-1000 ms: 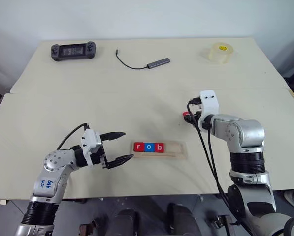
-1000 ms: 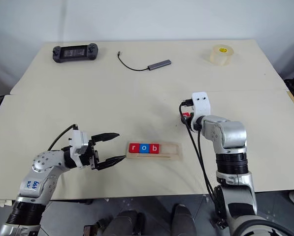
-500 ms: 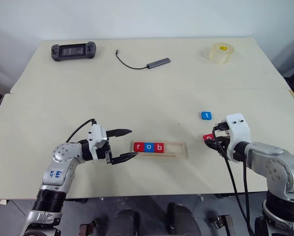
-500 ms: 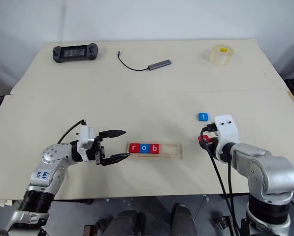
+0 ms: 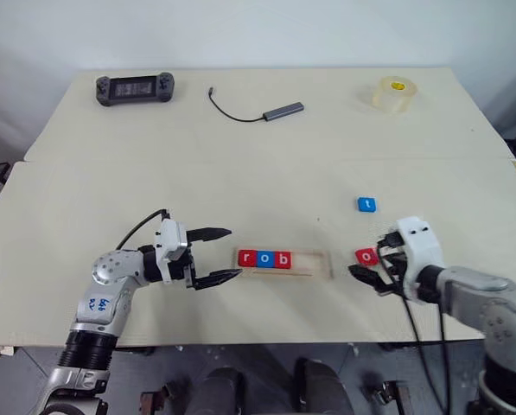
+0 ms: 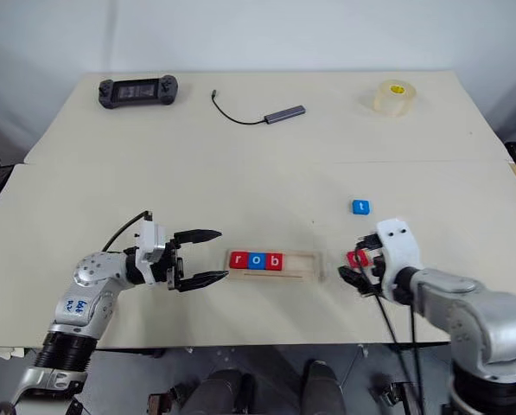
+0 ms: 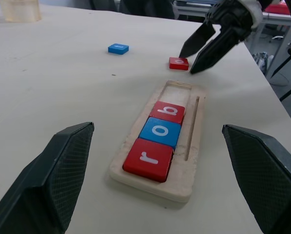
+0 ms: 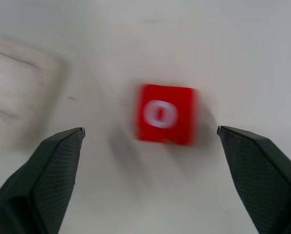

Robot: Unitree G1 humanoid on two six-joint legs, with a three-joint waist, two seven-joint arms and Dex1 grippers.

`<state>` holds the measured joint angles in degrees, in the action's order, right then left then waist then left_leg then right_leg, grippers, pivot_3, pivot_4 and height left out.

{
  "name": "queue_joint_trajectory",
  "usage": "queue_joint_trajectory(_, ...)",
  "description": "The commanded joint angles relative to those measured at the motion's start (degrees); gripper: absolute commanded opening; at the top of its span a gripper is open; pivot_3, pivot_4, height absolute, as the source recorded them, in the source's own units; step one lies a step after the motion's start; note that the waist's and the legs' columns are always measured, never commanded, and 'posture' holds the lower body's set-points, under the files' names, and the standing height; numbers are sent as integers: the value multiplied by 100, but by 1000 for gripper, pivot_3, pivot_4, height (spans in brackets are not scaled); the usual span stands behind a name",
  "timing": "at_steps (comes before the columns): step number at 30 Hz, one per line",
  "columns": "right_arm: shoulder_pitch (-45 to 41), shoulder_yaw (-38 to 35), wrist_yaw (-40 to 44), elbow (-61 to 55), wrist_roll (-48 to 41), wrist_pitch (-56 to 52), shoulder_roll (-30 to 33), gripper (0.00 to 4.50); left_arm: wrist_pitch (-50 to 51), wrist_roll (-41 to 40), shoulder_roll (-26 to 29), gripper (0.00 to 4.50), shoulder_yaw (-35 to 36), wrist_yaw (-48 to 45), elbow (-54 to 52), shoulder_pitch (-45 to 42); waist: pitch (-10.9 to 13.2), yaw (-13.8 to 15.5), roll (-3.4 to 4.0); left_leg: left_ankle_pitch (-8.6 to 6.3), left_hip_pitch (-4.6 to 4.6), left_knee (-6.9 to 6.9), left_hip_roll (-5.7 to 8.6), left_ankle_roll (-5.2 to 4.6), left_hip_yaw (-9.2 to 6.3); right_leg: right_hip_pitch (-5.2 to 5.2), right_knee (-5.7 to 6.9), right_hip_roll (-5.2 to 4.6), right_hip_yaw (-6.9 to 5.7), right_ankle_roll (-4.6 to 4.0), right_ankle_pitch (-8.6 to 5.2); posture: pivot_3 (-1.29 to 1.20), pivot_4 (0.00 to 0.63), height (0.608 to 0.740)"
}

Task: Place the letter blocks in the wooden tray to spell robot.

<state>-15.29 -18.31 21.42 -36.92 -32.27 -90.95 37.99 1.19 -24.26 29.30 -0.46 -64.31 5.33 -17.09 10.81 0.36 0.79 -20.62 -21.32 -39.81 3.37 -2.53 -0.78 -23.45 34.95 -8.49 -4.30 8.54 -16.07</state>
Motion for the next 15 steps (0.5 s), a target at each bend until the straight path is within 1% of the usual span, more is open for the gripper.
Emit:
queue_joint_trajectory(1,400,245,1530,381,-40,1646,1220,4468,-105,13,35,4500,125,56,-154,73,0,12,-1,0,0,2,-2,0,-1,1,-2,1,-3,0,0,0,150,740)
queue_joint_trajectory(2,548,367,1958,524,58,2216,1523,4468,-105,7,44,4500,138,69,-172,83,1,15,-1,0,0,6,-3,0,0,2,-8,2,-4,0,0,0,150,740)
queue_joint_trajectory(3,689,515,2582,787,238,3060,1861,4468,-101,1,58,4500,153,87,-215,106,2,13,-4,0,1,9,-4,0,2,3,-10,4,-4,1,0,0,150,740)
queue_joint_trajectory(5,800,728,3416,1259,509,4371,2220,4468,-95,-13,82,4500,186,96,-266,140,4,-3,-7,0,3,11,-8,-1,7,8,-20,8,-5,3,1,0,150,740)
queue_joint_trajectory(6,762,836,3788,1559,653,5036,2302,4468,-90,-22,92,4500,196,101,-300,162,5,-23,-9,0,5,11,-8,-1,12,9,-21,8,-5,4,2,0,150,740)
queue_joint_trajectory(8,510,1070,4282,2185,892,6034,2303,4468,-87,-41,109,4500,210,106,-359,203,6,-46,-11,0,7,10,-11,-2,16,9,-20,7,-3,7,3,0,150,740)
queue_joint_trajectory(9,237,1308,4635,2689,1089,6625,2293,4468,-91,-58,111,4500,205,100,-434,247,7,-56,-11,0,9,8,-12,-1,17,11,-20,7,-3,7,3,0,150,740)
queue_joint_trajectory(11,-247,1769,5176,3532,1464,7447,2275,4468,-96,-80,120,4500,199,74,-553,319,9,-60,-14,1,10,4,-14,-2,23,11,-19,5,-1,9,4,0,150,740)
queue_joint_trajectory(12,-448,1967,5400,3867,1611,7723,2258,4468,-93,-87,128,4500,201,53,-597,351,9,-57,-15,1,11,1,-14,-1,23,11,-20,4,-1,10,5,0,150,740)
queue_joint_trajectory(15,-940,2314,5670,4659,1895,8210,2043,4468,-60,-102,153,4500,203,8,-699,413,9,-33,-15,1,9,-1,-17,-1,14,12,-22,4,-6,9,4,0,150,740)
